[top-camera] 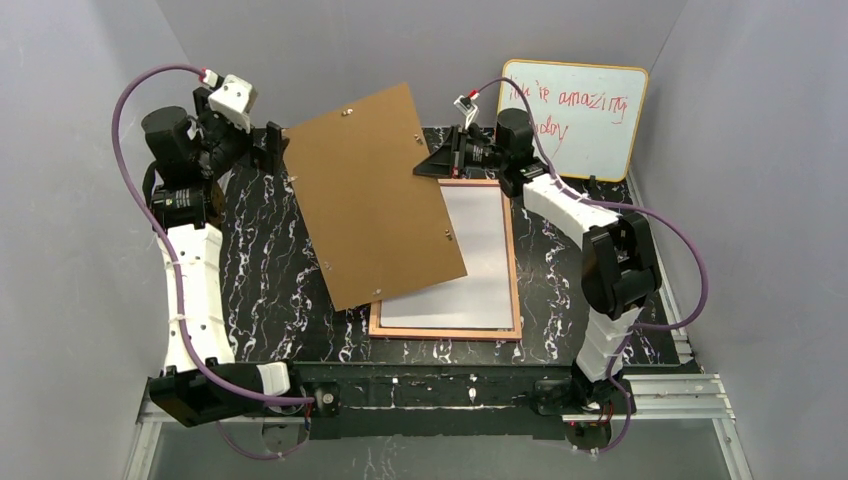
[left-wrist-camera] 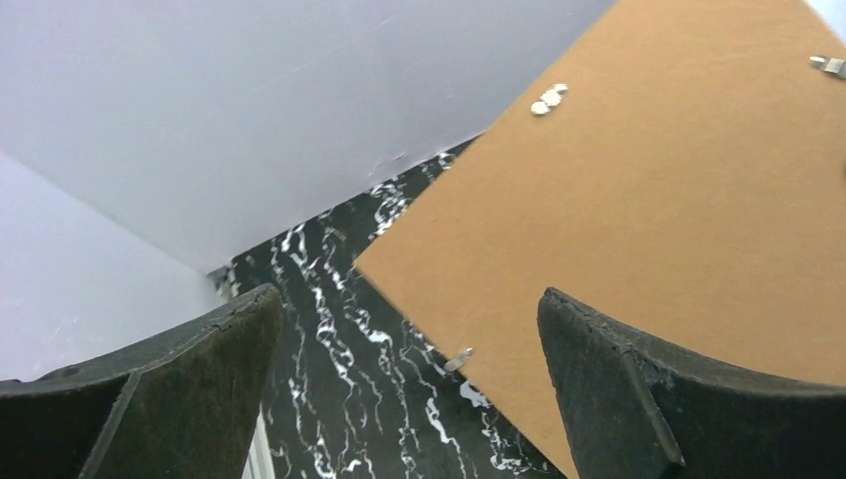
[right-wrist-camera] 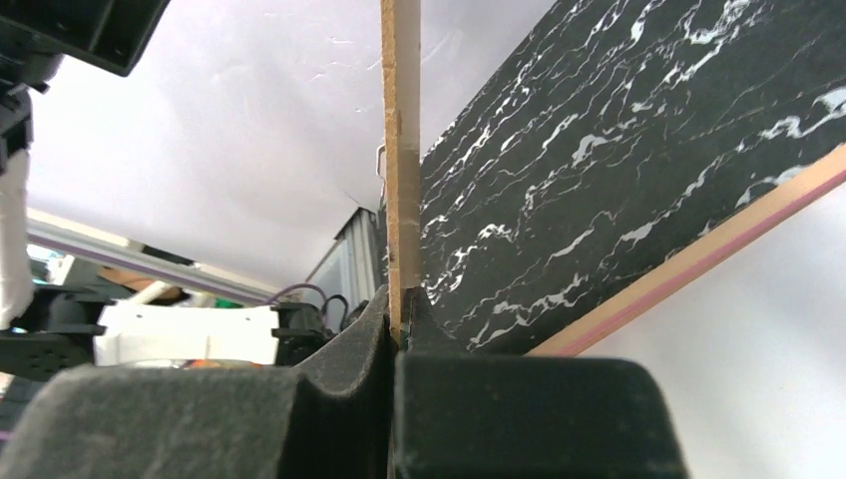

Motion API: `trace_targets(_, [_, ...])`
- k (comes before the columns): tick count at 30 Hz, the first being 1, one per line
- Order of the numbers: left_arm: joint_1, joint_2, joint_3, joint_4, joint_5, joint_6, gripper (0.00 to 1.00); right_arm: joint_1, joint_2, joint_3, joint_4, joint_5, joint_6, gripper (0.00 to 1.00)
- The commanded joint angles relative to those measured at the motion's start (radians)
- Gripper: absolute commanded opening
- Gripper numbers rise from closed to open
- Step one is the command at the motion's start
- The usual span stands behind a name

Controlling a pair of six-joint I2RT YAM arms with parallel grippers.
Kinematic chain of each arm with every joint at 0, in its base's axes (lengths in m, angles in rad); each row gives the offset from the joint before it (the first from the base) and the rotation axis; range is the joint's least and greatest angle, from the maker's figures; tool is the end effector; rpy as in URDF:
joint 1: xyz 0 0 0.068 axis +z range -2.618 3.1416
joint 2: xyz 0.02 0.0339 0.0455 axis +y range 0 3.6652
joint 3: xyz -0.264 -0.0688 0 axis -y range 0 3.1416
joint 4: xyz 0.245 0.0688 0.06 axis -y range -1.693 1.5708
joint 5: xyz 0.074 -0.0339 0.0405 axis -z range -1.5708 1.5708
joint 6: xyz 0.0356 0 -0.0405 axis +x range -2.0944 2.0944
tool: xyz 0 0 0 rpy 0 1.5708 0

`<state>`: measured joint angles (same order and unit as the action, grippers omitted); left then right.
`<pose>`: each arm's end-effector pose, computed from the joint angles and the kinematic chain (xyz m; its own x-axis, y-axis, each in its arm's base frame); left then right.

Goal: Put the photo into the frame
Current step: Turn over the photo frame item at the center of the board.

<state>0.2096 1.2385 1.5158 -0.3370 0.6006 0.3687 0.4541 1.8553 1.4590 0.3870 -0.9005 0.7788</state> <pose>0.2549 0.0336 0.4817 0.0826 0.3215 -0.9433 0.3756 0.8667 0.3283 0.3826 0.2178 0.3268 -0.6920 0.1478 -0.7066 -0.6893 0.1556 0.7076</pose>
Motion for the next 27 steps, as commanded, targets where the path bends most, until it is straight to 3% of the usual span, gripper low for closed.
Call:
trace_targets(1, [0.002, 0.043, 0.034, -0.029, -0.221, -0.020, 0.98, -0.030, -0.079, -0.073, 0.133, -0.002, 0.204, 0.01])
trace_targets(6, [0.002, 0.166, 0.052, -0.130, -0.486, 0.021, 0.98, -0.036, -0.181, -0.204, 0.087, 0.060, 0.206, 0.01])
trace_targets(9, [0.004, 0.195, 0.025, -0.140, -0.566, 0.025, 0.98, -0.036, -0.209, -0.257, 0.073, 0.060, 0.246, 0.01])
trace_targets(27, [0.003, 0.286, -0.064, -0.237, -0.384, 0.053, 0.96, -0.026, -0.189, -0.492, 0.564, 0.006, 0.658, 0.01])
